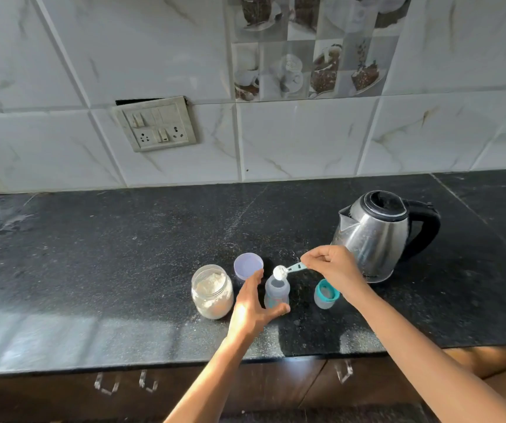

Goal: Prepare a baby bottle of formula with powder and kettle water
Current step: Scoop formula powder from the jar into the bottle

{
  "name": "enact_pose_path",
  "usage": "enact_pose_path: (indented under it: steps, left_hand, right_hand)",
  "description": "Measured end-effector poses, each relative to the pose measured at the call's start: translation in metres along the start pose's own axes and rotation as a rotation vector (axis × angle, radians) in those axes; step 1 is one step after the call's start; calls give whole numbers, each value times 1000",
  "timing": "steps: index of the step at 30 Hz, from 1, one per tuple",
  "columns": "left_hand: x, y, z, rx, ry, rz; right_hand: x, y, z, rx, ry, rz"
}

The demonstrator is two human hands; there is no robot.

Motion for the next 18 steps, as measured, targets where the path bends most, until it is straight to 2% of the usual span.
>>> enact_pose_path:
  steps: [12,15,18]
  left_hand:
    - [-6,-8,-5,-32,19,-36]
    - [-9,-7,-4,-51,24,-20]
    - [-8,-6,-3,-65,36,-26]
  right_hand:
    - [11,-20,-11,44,254,-251]
    - [24,-26,-11,58,411,-474]
    - [39,-39,-17,222,624,-618]
Point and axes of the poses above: each hand's wrist, its own z-axis towards the middle knuckle, its own y-axis out of the back of the hand, x = y × z, the point moved 6 cm from there along z, towards the middle knuckle, and after that the axes turned 10 degrees about -x, right-handed, at the moved point
